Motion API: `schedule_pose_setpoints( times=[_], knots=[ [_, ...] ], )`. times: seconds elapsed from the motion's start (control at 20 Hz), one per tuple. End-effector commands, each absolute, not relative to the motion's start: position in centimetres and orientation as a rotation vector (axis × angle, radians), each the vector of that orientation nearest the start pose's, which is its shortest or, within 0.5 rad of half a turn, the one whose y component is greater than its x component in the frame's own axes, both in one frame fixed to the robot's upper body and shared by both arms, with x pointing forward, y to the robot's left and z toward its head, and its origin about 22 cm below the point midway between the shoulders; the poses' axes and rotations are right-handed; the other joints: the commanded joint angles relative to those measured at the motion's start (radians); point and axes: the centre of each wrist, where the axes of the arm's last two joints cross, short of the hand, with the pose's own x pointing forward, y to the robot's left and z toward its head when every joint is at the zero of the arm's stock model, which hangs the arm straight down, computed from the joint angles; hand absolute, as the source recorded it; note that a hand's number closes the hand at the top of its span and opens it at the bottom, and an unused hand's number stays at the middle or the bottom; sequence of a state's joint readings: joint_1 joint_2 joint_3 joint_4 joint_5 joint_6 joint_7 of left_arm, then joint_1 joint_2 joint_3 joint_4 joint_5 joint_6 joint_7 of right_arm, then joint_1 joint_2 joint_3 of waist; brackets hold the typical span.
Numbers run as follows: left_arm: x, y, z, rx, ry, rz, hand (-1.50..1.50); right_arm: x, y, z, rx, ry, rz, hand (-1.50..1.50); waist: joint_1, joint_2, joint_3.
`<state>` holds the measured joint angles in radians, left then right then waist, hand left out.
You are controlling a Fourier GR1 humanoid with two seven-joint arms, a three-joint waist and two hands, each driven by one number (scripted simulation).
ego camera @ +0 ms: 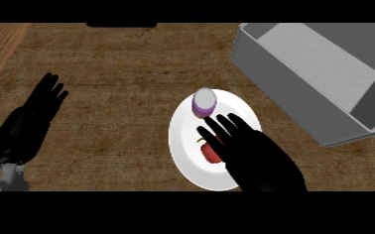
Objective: Pick the bell pepper from the plate and place it in the cardboard box
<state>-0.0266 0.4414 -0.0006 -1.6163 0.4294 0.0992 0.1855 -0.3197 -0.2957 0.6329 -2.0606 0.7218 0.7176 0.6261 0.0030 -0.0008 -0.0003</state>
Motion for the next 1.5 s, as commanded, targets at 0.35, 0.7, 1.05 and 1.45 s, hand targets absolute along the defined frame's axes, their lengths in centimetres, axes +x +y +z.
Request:
schedule_pose_setpoints(
  times=[0.35,0.7,1.05,1.45],
  knots=[
    [24.8,31.8,4.2,0.072,-1.448,0.044,0.0,21.2,-12.5,12.7,-0.562,-1.339,1.701,-1.5,-0.002,0.001,0.0],
    [23.2,32.0,4.5,0.045,-1.45,0.049,0.0,20.5,-9.1,11.2,-0.593,-1.369,1.755,-1.5,0.002,0.0,0.0],
    [23.5,31.8,5.9,0.068,-1.435,0.044,0.0,20.2,-10.0,11.4,-0.649,-1.296,1.763,-1.5,-0.001,0.0,0.0],
    [23.6,30.6,6.3,0.062,-1.447,0.048,0.0,20.4,-8.2,9.1,-0.698,-1.232,1.757,-1.5,-0.001,0.0,0.0]
  ],
)
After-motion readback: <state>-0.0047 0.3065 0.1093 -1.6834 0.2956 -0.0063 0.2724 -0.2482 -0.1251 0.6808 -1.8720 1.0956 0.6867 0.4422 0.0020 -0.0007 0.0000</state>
